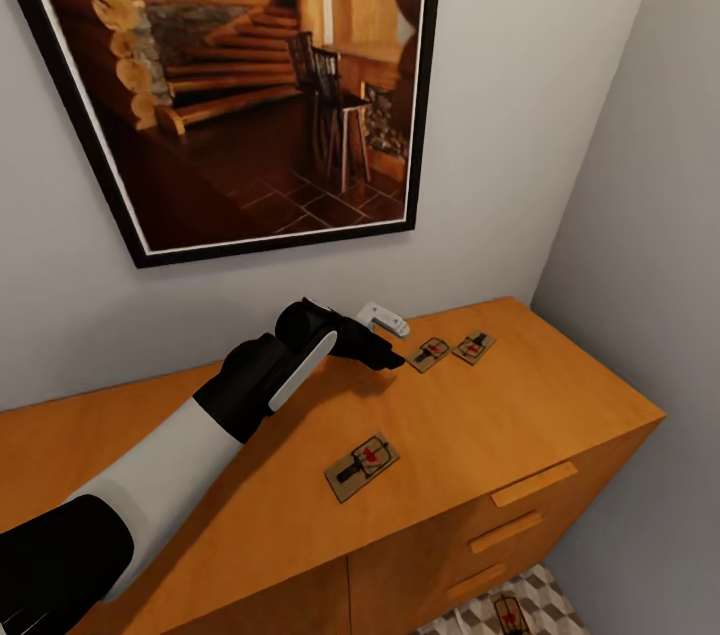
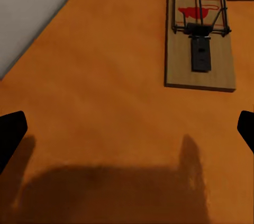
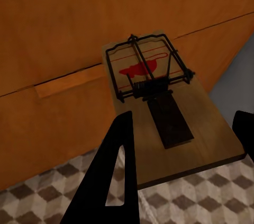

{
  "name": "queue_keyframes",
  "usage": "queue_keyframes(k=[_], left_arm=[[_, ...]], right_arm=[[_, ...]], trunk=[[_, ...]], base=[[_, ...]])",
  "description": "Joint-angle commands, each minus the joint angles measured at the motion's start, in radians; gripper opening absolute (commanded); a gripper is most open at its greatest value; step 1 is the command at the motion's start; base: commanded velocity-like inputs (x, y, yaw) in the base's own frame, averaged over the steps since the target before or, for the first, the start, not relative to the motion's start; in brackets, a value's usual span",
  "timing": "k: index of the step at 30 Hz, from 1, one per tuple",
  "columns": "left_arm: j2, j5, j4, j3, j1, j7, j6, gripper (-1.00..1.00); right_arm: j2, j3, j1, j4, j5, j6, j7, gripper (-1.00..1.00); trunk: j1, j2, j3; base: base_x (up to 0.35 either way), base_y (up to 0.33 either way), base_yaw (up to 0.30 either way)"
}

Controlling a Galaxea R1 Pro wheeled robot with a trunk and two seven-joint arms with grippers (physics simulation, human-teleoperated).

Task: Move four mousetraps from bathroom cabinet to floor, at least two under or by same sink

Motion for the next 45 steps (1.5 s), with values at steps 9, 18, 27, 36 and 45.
queue_keyframes(k=[9, 18, 27, 36, 45], left_arm=[[-0.002, -0.01, 0.0, 0.0, -0.001, -0.01, 0.003, 1.0], [-0.003, -0.01, 0.0, -0.001, -0.001, -0.01, 0.003, 1.0], [-0.003, -0.01, -0.001, -0.001, -0.001, -0.01, 0.003, 1.0], [-0.007, -0.01, 0.003, -0.013, -0.001, -0.01, 0.003, 1.0], [-0.011, -0.01, 0.005, -0.069, -0.001, -0.01, 0.003, 1.0]], right_arm=[[-0.049, 0.006, 0.003, 0.002, -0.008, -0.003, 0.001, -1.0], [-0.09, 0.006, 0.126, 0.002, -0.009, -0.069, 0.003, -1.0], [-0.06, 0.0, 0.146, -0.002, -0.038, -0.081, -0.001, -1.0], [-0.044, 0.0, 0.147, -0.003, -0.136, -0.08, 0.0, -1.0], [-0.043, 0.0, 0.147, -0.003, -0.146, -0.079, 0.002, -1.0]], trunk=[[0.0, 0.0, -0.001], [0.0, 0.0, -0.001], [0.0, 0.0, -0.001], [0.0, 0.0, -0.001], [0.0, 0.0, -0.001]], base=[[0.018, 0.0, 0.0], [0.001, 0.0, 0.0], [0.0, 0.0, 0.0], [0.0, 0.0, 0.0], [0.0, 0.0, 0.0]])
